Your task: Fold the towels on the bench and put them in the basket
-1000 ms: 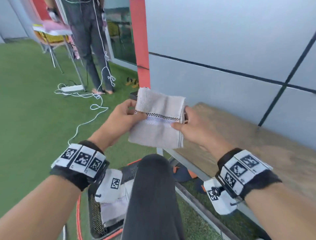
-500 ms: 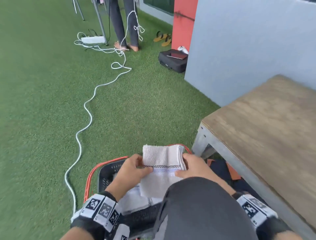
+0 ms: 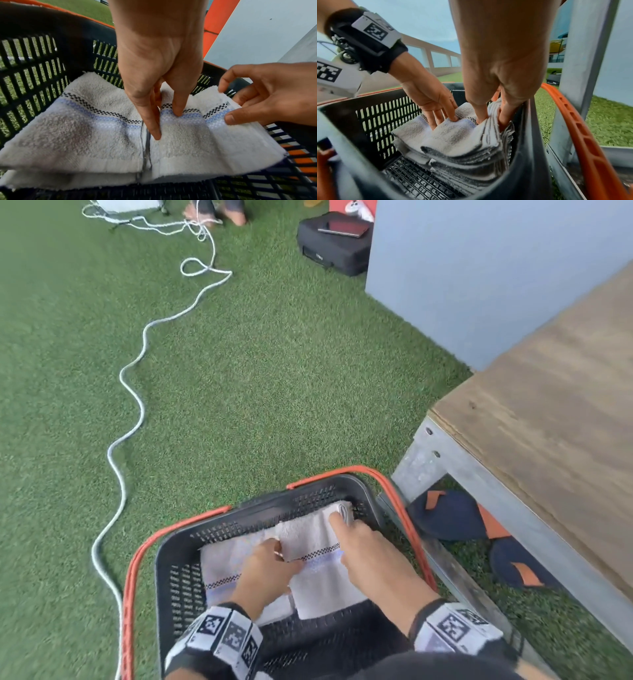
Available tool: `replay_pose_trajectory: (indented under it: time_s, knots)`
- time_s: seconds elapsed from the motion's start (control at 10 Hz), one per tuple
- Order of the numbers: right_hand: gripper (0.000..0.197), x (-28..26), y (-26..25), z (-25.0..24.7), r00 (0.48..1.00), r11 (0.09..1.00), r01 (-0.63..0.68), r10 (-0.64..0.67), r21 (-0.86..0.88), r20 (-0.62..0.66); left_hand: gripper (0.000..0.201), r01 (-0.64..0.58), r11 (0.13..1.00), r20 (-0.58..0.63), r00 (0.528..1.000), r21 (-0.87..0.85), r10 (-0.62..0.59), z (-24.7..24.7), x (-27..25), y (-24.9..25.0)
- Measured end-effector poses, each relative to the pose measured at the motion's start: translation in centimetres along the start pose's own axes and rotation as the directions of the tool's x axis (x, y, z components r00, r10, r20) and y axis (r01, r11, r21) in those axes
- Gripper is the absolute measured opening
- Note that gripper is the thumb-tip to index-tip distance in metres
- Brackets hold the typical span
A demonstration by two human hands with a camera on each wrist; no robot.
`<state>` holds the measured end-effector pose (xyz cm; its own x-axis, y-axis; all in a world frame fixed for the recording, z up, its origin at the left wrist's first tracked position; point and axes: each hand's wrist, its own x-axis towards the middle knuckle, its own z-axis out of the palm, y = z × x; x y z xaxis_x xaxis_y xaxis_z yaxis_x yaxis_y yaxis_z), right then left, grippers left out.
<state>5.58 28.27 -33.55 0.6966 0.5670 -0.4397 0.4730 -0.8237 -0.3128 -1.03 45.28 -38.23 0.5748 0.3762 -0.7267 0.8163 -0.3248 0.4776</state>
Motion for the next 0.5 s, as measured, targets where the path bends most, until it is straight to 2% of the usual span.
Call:
replay_pose_trajectory:
  time_s: [0.1,0.3,0.4,0.5]
  knots:
    - [0.055,0.3,-0.3,-0.3,1.0,1.0,0.008,-0.008,-0.03,0.023,0.025,-0.003,1.0,-0.053,0.999,0.004,0.003,0.5,0.4,0.1]
    - [0.051,0.5,-0.8,0.0,0.998,0.991,-0.03,0.037,-0.131,0.052,0.033,0.041,0.999,-0.022,0.999,-0.028,-0.041,0.9,0.5,-0.1]
    - [0.05,0.1,-0.9,-0.2,0.995,0.991,-0.046,0.056,-0.123,0.077,0.038,0.042,0.999,-0.019,0.999,-0.021,-0.043,1.1,0.2,-0.4]
    - [0.031,-1.1,-0.3,-0.9,0.997,0.998,-0.046,0.048,-0.035,0.054,0.048,0.02,1.0,-0.058,0.998,-0.005,-0.02,0.7,-0.9,0.2]
